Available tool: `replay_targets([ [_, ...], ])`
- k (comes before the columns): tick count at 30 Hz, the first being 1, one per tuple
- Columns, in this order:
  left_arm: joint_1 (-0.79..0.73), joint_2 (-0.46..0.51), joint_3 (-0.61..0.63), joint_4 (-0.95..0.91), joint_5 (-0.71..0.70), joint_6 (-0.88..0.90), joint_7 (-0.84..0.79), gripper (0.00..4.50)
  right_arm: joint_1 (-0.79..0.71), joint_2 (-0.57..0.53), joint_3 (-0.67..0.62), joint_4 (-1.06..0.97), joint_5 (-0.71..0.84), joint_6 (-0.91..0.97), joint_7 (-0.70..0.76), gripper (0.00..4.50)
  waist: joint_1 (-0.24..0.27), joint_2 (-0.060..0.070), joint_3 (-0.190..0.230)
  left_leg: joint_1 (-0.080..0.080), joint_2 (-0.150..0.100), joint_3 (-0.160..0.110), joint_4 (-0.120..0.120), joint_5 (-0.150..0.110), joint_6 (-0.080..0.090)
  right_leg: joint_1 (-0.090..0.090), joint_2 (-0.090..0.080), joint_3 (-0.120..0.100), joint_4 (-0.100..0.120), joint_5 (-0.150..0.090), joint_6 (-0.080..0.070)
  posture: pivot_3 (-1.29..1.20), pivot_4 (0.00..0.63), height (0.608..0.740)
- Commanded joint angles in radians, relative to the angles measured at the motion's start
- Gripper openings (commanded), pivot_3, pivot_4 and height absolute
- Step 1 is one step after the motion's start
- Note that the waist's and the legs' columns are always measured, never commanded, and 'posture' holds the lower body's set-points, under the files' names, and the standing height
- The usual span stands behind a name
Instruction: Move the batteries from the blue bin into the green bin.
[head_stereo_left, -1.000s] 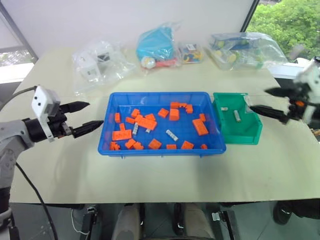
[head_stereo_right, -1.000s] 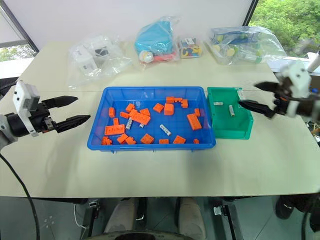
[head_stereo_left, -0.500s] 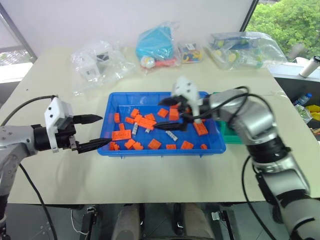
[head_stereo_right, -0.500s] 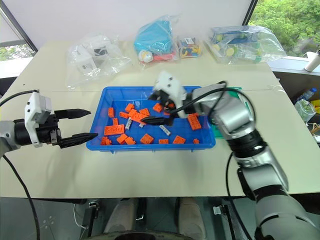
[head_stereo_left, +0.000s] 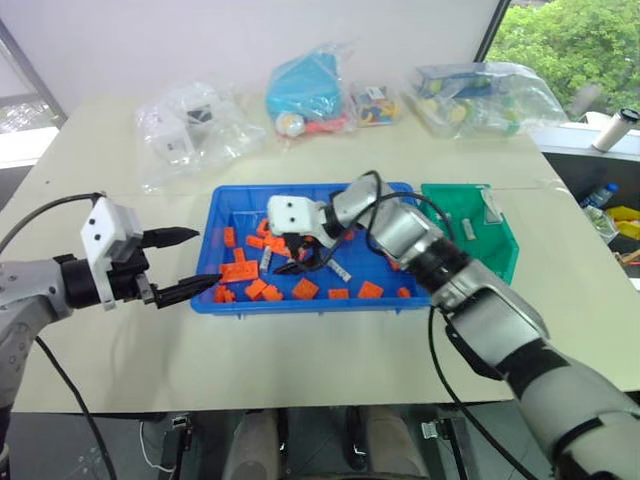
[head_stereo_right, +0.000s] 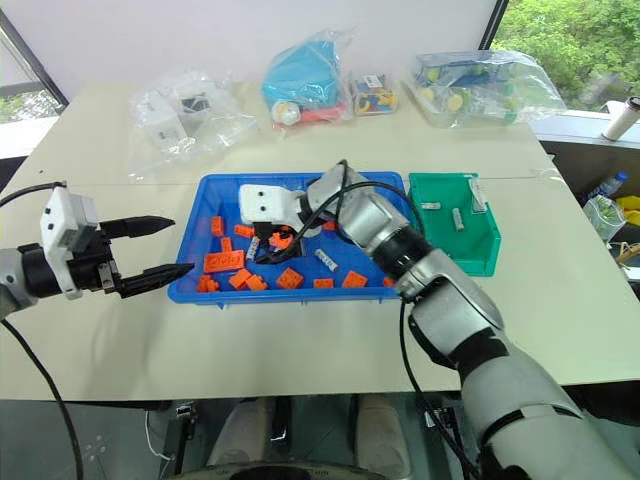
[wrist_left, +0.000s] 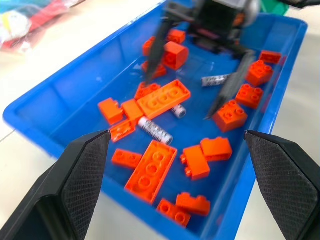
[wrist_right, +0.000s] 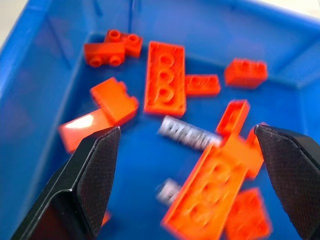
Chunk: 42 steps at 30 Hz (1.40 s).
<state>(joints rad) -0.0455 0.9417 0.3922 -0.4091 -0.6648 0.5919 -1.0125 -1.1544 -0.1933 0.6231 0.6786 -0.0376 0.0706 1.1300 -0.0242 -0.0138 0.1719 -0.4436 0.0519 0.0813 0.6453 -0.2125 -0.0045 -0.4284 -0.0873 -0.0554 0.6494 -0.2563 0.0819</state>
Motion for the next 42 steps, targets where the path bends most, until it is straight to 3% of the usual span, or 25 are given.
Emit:
replay_targets([
  [1,0.013,0.000,0.058,-0.051,-0.028,0.010,0.022,4.50,-0.055,0.044,0.002,0.143,-0.071,-0.174,0.002,4.41,0.002,0.000,0.000,0.000,0.000,0.000,0.000,0.000,0.000,0.000,0.000,0.000,0.000,0.000,0.000,0.00,0.150,0.736],
  [12,0.046,-0.004,0.098,-0.091,-0.048,0.029,0.064,4.50,-0.154,0.113,0.014,0.453,-0.279,-0.500,-0.124,4.41,0.000,0.000,0.000,0.000,0.000,0.000,0.000,0.001,-0.002,0.000,-0.001,0.000,0.000,0.000,0.000,0.00,0.150,0.736],
  [24,0.016,0.002,0.094,-0.076,-0.063,0.028,0.081,4.50,-0.168,0.158,-0.017,0.557,-0.366,-0.583,-0.194,4.41,-0.017,0.000,0.000,0.001,0.000,-0.001,-0.001,0.001,-0.003,0.000,-0.001,0.000,0.000,0.000,-0.001,0.00,0.150,0.736],
  [27,0.007,0.002,0.089,-0.072,-0.064,0.028,0.083,4.50,-0.155,0.161,-0.023,0.557,-0.373,-0.595,-0.188,3.59,-0.020,0.000,0.000,0.001,0.000,-0.001,-0.002,0.001,-0.003,0.000,-0.001,0.000,0.000,0.000,-0.001,0.00,0.150,0.736],
  [31,-0.002,0.000,0.080,-0.071,-0.063,0.030,0.084,4.50,-0.143,0.161,-0.028,0.553,-0.379,-0.599,-0.175,1.74,-0.020,0.000,0.000,0.001,0.000,-0.001,-0.002,0.001,-0.003,0.000,-0.001,0.000,0.000,0.000,-0.001,0.00,0.150,0.736],
  [42,-0.035,0.005,0.057,-0.049,-0.058,0.027,0.080,4.50,-0.127,0.167,-0.028,0.551,-0.410,-0.603,-0.175,1.74,-0.020,0.000,0.000,0.001,0.000,-0.001,-0.002,0.001,-0.003,0.000,-0.001,0.000,0.000,0.000,-0.001,0.00,0.150,0.736],
])
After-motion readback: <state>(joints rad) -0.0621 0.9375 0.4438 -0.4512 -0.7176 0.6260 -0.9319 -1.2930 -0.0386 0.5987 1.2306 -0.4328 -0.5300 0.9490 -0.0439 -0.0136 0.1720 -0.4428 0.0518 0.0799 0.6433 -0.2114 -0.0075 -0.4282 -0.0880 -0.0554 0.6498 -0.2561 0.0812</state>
